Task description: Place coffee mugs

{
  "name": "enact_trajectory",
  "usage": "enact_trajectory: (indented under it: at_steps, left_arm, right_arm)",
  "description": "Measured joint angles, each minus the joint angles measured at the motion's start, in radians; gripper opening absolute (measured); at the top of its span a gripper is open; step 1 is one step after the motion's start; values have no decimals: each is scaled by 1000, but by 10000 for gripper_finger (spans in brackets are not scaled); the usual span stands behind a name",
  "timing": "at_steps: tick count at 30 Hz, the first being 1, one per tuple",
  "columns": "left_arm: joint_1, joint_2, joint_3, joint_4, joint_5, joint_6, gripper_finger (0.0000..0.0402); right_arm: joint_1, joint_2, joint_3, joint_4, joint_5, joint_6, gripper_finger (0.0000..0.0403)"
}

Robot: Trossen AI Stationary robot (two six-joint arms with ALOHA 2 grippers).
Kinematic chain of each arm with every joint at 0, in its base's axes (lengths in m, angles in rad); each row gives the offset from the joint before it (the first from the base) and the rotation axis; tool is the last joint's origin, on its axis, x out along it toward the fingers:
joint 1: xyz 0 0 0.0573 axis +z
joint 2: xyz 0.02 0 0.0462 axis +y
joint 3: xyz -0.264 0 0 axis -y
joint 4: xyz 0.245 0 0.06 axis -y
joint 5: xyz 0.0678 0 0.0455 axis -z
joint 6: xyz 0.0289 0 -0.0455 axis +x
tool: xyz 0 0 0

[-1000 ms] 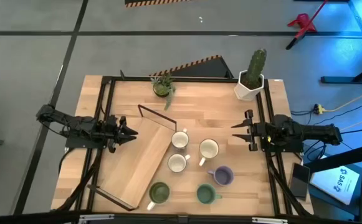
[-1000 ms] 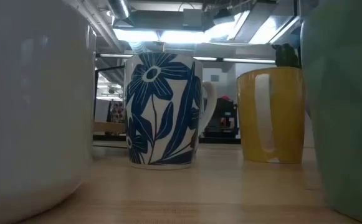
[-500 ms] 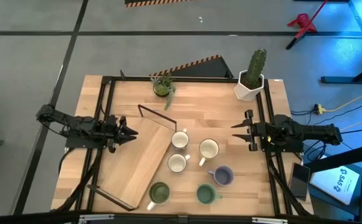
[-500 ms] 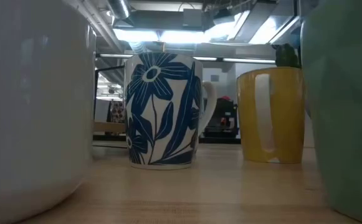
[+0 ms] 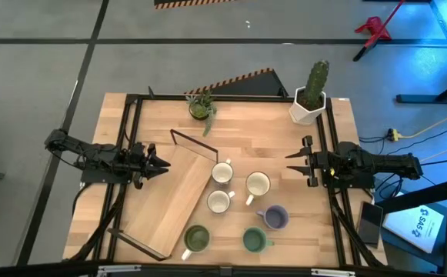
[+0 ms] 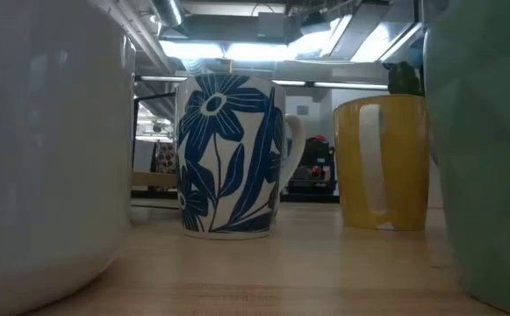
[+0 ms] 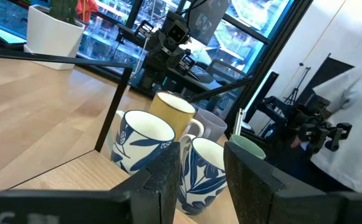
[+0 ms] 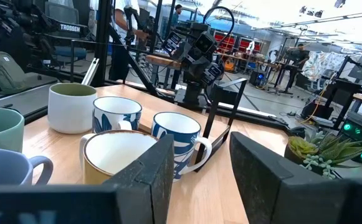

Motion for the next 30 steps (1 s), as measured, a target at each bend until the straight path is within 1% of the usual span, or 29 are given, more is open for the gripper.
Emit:
enact_trajectory:
  at_steps: [8,14,21,23,30]
  left_arm:
    - [0,0,0,0,0,0,117]
    - [0,0,0,0,0,0,117]
    - [0,0,0,10,-10,-8,117]
    - [0,0,0,39,-18,-1,117]
    - [0,0,0,160,-144,-6,117]
  right_arm:
    - [0,0,0,3,0,0,143]
    - [0,0,0,18,44,7,143]
    - [0,0,0,54,45,170,143]
    - [0,0,0,75,65,203,143]
    - [0,0,0,121,205,208,143]
